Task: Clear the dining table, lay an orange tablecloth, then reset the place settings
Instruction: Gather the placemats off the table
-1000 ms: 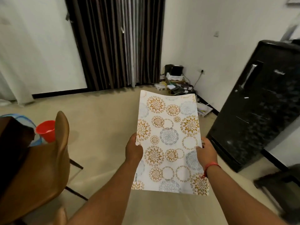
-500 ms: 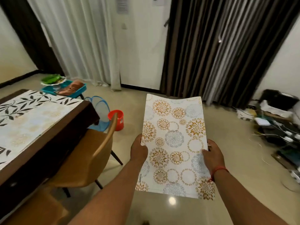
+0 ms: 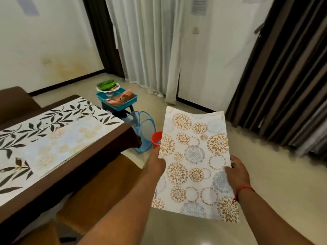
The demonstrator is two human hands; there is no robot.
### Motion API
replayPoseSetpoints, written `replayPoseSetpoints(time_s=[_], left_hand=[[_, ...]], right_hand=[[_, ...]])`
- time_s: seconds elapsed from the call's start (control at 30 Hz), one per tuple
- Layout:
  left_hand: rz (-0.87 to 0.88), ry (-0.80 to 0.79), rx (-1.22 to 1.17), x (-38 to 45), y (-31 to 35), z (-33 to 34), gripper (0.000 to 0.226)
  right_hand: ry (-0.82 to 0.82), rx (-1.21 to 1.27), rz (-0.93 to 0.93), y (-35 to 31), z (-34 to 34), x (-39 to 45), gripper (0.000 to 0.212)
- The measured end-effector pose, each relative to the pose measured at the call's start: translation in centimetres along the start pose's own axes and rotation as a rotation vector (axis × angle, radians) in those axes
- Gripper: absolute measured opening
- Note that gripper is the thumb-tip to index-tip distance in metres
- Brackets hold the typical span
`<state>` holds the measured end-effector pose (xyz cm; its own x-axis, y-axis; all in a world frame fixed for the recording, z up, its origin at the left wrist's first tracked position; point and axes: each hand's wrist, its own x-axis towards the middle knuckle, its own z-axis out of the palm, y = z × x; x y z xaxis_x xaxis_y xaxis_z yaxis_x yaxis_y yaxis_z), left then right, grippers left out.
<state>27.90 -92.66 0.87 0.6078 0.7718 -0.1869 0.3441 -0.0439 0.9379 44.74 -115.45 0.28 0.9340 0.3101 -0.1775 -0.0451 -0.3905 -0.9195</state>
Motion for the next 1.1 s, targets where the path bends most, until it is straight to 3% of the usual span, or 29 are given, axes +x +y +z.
replayPoseSetpoints(time_s=[0.3,0.47,0.7,0.87,1.1], left_hand=[[-0.135,0.318,-0.16,14.6,1.1,-0.5,0.031],[-0.222,0.534,-0.246,20.8,2.5,-2.6,0.027],[-0.32,0.857,-0.375,25.1,-0.3,-10.4,0.037],[-0.372,1.017,-0.46,27.1,-3.3,-16.8,0.056],[-0.484,1.265,-0.482,26.7,-5.8,-21.0,0.057]], right_hand=[[-0.321,-0.067,-0.098,-5.8,11.7,20.8,0.044],[-0.543,-0.166,-0.198,-12.7,20.1,30.4,0.042],[-0.876,-0.273,-0.327,-18.8,36.7,33.3,0.045],[-1.044,-0.299,-0.427,-21.8,47.3,32.1,0.048],[-1.206,-0.413,-0.517,-24.6,59.6,29.2,0.048]])
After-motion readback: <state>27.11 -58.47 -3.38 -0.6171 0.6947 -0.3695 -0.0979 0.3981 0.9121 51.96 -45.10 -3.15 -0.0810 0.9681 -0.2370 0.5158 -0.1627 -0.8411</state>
